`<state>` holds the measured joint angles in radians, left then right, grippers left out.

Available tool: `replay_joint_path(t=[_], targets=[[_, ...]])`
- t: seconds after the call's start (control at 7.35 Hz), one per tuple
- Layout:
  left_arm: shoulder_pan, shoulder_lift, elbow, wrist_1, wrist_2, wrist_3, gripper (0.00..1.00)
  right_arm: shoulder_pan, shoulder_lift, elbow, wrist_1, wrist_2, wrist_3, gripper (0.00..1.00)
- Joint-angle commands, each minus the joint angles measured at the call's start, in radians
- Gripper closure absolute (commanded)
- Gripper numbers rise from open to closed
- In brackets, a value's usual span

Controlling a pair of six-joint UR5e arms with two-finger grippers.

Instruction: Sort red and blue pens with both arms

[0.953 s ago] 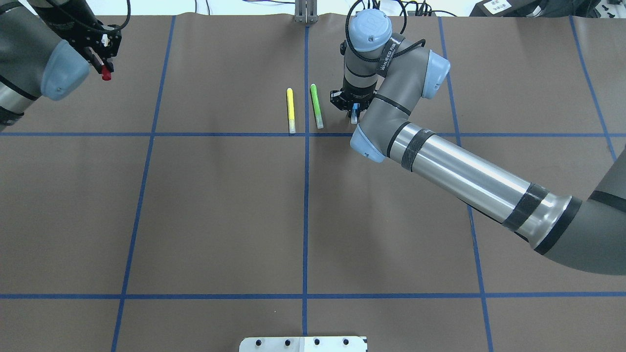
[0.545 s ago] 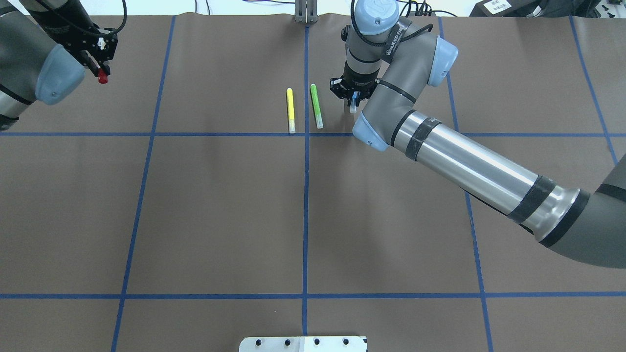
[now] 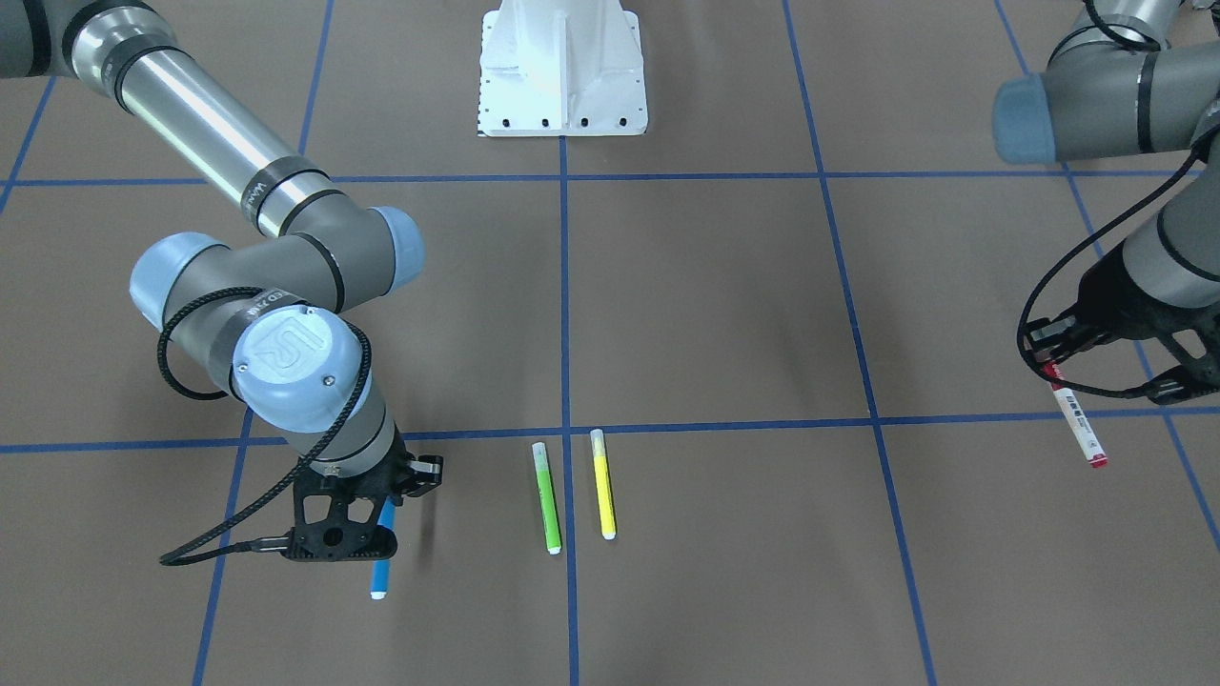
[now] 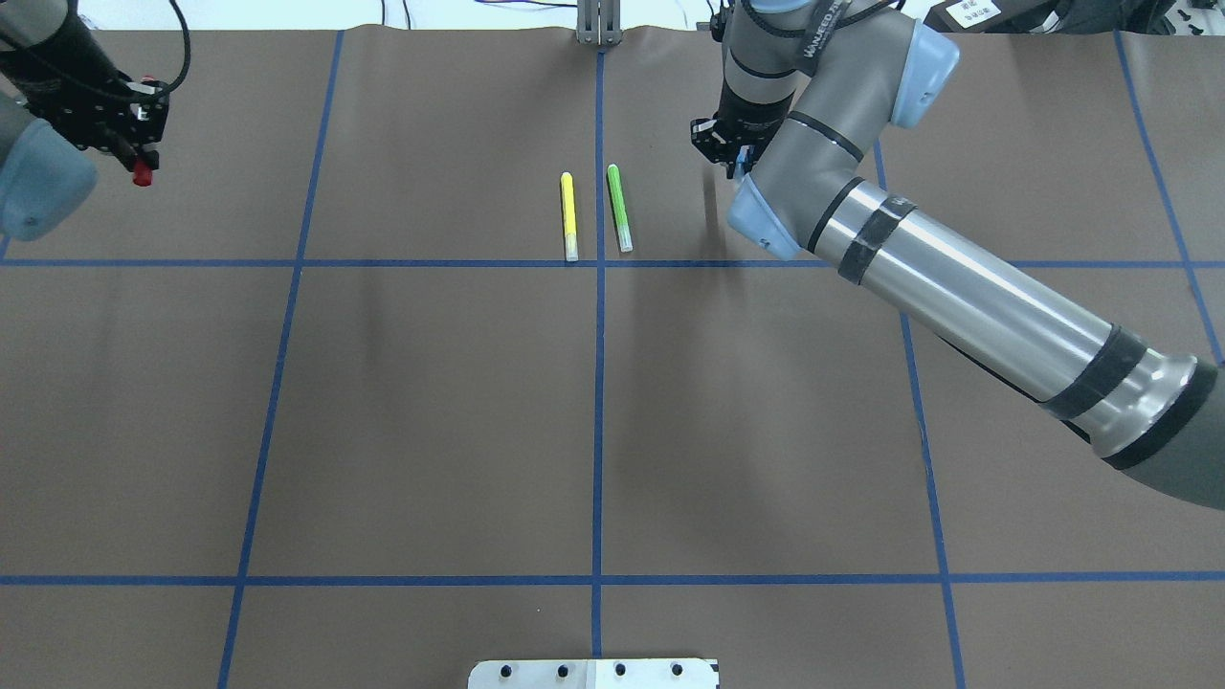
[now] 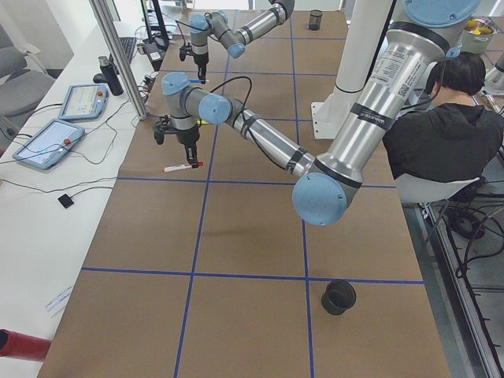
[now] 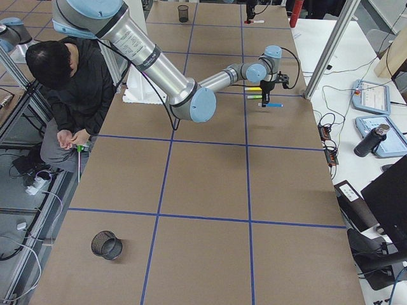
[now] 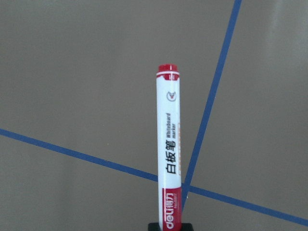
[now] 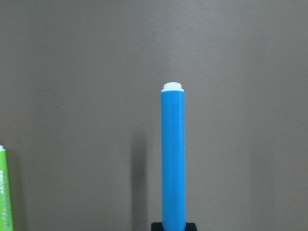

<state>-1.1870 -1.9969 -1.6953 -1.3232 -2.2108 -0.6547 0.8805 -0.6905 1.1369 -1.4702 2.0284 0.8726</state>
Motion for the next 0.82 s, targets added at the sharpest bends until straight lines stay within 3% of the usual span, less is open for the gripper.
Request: replay_joint_path(t=[0.0,0.14,0.41,0.68], targets=[[-0.096,0.131,-0.021,0.001,0.0,0.206,1.0,0.053,-0.119,0.121,-0.025,-0.011,-0.032,1.0],[-0.142,0.194,-0.023,0.001,0.0,0.286,1.0,0.081,-0.159,0.147,-0.036,-0.013,-0.141,1.0],[-0.265,0.288,-0.029,0.005,0.005,0.482,1.0,0.194,-0.216,0.193,-0.189,-0.014,-0.432,1.0],[-0.31,0.32,-0.03,0.004,0.122,0.59,1.0,0.309,-0.286,0.216,-0.271,-0.054,-0.753,1.0]])
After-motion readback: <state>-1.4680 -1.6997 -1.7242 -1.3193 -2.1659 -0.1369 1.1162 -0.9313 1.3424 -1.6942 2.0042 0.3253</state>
